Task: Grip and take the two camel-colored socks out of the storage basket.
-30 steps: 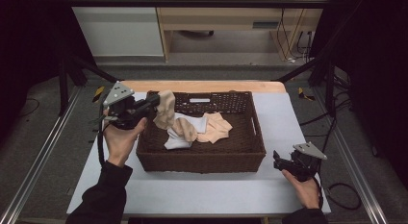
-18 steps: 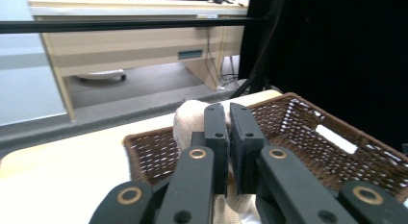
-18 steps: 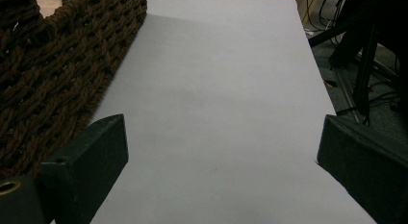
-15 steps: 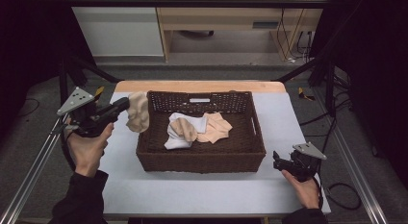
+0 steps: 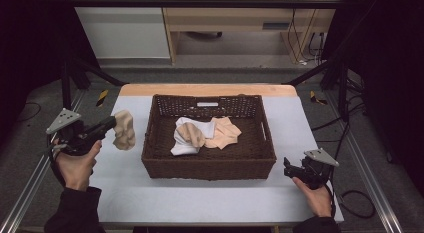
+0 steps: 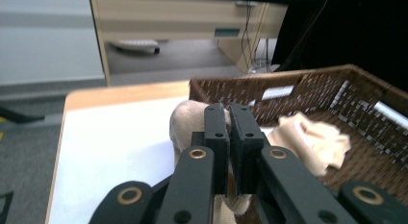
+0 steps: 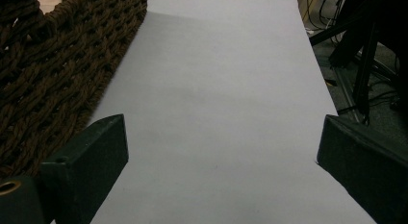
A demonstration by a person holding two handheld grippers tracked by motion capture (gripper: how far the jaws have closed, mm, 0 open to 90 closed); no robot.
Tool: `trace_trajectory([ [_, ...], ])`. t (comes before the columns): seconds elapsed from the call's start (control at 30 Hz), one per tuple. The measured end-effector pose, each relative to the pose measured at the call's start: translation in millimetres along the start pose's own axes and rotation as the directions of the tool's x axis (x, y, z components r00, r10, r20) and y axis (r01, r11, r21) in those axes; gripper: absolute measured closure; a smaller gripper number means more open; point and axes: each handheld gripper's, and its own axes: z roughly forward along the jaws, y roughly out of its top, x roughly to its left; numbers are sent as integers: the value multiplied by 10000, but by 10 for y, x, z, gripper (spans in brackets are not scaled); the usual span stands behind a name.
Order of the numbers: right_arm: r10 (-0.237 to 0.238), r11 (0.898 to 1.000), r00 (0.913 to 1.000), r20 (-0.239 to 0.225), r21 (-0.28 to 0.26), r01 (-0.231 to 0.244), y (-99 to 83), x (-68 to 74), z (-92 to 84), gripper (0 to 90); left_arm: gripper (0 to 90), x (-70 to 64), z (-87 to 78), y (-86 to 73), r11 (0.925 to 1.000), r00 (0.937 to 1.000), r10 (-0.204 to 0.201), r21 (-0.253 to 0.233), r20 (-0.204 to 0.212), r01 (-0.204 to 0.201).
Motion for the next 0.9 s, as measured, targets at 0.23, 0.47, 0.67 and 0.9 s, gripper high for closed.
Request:
trace_trajectory([
  [0.23,35,10000,10000,-52,45,-35,-1,7,-1,43,861,147,118,-283,9953,9986,-167,940,-498,214],
  [0.47,-105,9999,9999,-86,47,106,-19,10,-14,43,861,214,260,-550,9798,9963,-281,1953,-812,436],
  [0.67,-217,9996,9996,-153,202,220,-24,45,0,45,860,262,370,-712,9633,9947,-353,2616,-969,596],
  [0.9,-242,9995,9996,-116,175,244,-27,36,-7,44,845,312,496,-863,9404,9918,-118,3358,-1269,541],
])
